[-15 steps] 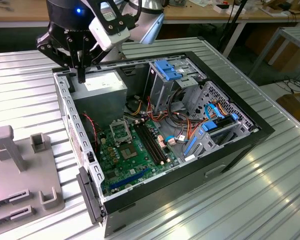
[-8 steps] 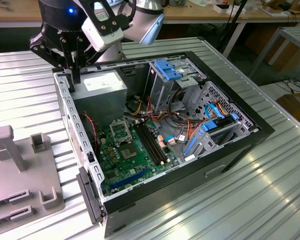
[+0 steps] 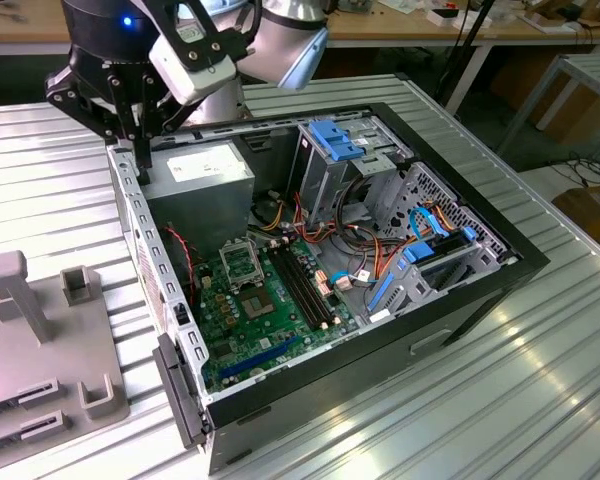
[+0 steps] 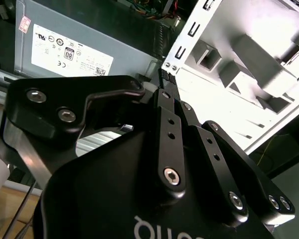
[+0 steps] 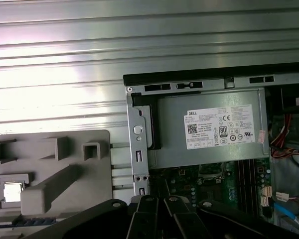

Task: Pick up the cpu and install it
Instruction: 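Reach for the cpu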

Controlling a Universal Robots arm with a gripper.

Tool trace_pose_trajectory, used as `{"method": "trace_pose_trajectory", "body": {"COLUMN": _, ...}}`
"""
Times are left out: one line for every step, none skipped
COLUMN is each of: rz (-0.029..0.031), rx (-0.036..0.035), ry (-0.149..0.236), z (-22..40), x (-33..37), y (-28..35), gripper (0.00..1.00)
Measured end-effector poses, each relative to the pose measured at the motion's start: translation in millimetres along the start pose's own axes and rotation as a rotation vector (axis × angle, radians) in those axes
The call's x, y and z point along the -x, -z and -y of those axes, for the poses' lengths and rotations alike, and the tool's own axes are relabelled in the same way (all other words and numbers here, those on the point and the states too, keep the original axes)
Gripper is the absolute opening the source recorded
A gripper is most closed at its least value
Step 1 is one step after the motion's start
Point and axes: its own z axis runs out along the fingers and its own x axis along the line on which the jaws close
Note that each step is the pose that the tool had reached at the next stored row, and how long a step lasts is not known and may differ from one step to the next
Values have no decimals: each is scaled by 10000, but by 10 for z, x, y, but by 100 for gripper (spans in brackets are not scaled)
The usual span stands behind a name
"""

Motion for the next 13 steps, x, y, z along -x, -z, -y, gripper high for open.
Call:
{"method": "trace_pose_trajectory", "body": {"rz": 0, "rx": 0, "ry": 0, "z": 1, "x": -20, "y": 1, "gripper": 11}}
{"method": "trace_pose_trajectory", "body": {"rz": 0, "rx": 0, "ry": 0, "z": 3, "x": -43, "y": 1, "gripper": 11}}
{"method": "trace_pose_trajectory", "body": {"rz": 1, "rx": 1, "ry": 0, "z": 4, "x": -60, "y": 1, "gripper": 11}}
{"method": "trace_pose_trajectory", "body": {"rz": 0, "rx": 0, "ry": 0, "z": 6, "x": -73, "y": 2, "gripper": 11}}
{"method": "trace_pose_trajectory", "body": {"rz": 0, "rx": 0, "ry": 0, "z": 6, "x": -83, "y": 2, "gripper": 11}}
{"method": "trace_pose_trajectory", "body": {"rz": 1, "rx": 0, "ry": 0, "z": 7, "x": -97, "y": 2, "gripper": 11}}
{"method": "trace_pose_trajectory", "body": {"rz": 0, "rx": 0, "ry": -1, "z": 8, "x": -107, "y": 2, "gripper": 11}}
{"method": "trace_pose_trajectory", "body": {"rz": 0, "rx": 0, "ry": 0, "z": 9, "x": -120, "y": 3, "gripper": 11}}
{"method": "trace_pose_trajectory", "body": {"rz": 0, "rx": 0, "ry": -1, "z": 10, "x": -130, "y": 3, "gripper": 11}}
{"method": "trace_pose_trajectory", "body": {"rz": 0, "rx": 0, "ry": -1, "z": 10, "x": -140, "y": 3, "gripper": 11}}
{"method": "trace_pose_trajectory", "body": {"rz": 0, "rx": 1, "ry": -1, "z": 11, "x": -151, "y": 3, "gripper": 11}}
{"method": "trace_pose_trajectory", "body": {"rz": 1, "rx": 0, "ry": -1, "z": 12, "x": -165, "y": 4, "gripper": 11}}
{"method": "trace_pose_trajectory", "body": {"rz": 1, "rx": 0, "ry": -1, "z": 13, "x": -176, "y": 4, "gripper": 11}}
